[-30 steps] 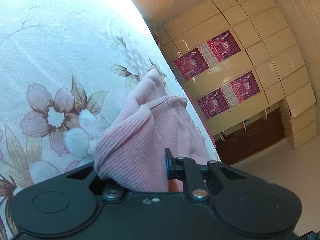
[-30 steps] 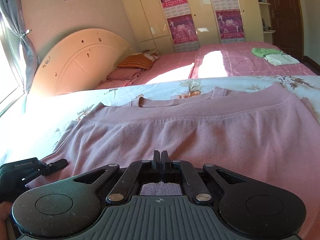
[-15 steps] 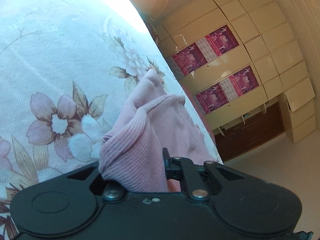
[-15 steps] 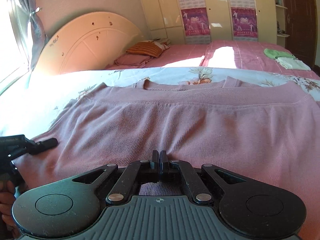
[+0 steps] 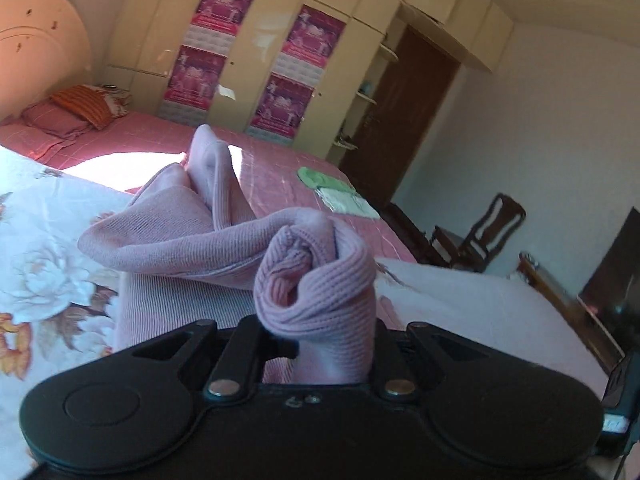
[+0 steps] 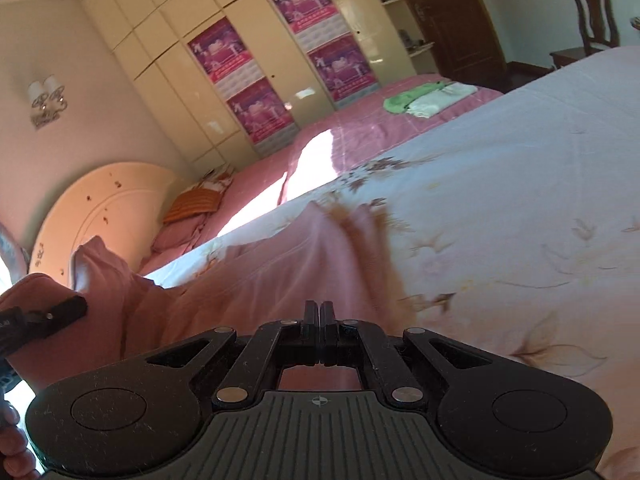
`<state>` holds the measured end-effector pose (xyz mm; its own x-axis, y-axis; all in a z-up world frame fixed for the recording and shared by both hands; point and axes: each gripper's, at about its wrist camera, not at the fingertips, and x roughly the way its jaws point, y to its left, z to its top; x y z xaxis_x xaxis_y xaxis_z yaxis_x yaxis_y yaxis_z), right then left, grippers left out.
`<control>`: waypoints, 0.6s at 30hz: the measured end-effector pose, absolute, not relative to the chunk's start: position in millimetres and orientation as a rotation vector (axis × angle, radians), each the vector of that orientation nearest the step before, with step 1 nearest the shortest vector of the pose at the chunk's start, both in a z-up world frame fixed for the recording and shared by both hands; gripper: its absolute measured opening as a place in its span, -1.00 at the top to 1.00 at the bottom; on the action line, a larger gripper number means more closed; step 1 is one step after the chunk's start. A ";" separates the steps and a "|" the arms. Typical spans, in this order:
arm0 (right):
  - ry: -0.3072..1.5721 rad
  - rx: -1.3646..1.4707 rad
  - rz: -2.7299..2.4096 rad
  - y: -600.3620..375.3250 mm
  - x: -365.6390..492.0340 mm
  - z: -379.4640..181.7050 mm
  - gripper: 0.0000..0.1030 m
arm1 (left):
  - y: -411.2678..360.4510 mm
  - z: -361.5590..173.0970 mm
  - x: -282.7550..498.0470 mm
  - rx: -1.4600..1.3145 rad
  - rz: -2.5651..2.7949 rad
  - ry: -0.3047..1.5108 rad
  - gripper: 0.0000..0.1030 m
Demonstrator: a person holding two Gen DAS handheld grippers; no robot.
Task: Fold small clothes
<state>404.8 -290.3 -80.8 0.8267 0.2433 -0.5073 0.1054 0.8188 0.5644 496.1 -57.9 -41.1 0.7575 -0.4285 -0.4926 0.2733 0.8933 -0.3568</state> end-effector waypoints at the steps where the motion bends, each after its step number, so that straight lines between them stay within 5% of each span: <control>1: 0.602 0.619 0.073 -300.7 399.3 -79.4 1.00 | -84.5 -49.8 498.8 -0.226 -0.422 0.640 0.78; 3: 0.604 0.626 0.065 -319.6 390.8 -77.9 1.00 | -139.0 -73.4 502.2 -0.090 -0.494 0.751 0.41; 6: 0.604 0.660 0.054 -339.9 380.1 -78.0 0.99 | -166.2 -82.1 481.6 -0.102 -0.584 0.775 0.20; 7: 0.600 0.667 0.057 -345.0 378.1 -76.6 0.85 | -159.5 -78.9 470.2 -0.128 -0.585 0.740 -0.08; 8: 0.588 0.669 0.059 -349.2 375.4 -74.2 0.34 | -150.5 -74.5 462.9 -0.149 -0.569 0.723 -0.19; 10: 0.545 0.667 0.088 -351.2 373.1 -68.5 -0.19 | -117.0 -62.5 453.8 -0.215 -0.530 0.664 -0.22; 12: 0.547 0.663 0.160 -344.7 378.9 -64.3 -0.17 | -84.9 -56.9 455.0 -0.241 -0.433 0.616 -0.25; 14: 0.557 0.636 0.244 -329.6 390.6 -62.7 0.14 | -58.2 -58.4 461.3 -0.216 -0.316 0.603 -0.21; 18: 0.607 0.520 0.332 -290.0 421.4 -69.9 0.24 | -18.3 -74.2 498.9 -0.231 -0.202 0.702 -0.16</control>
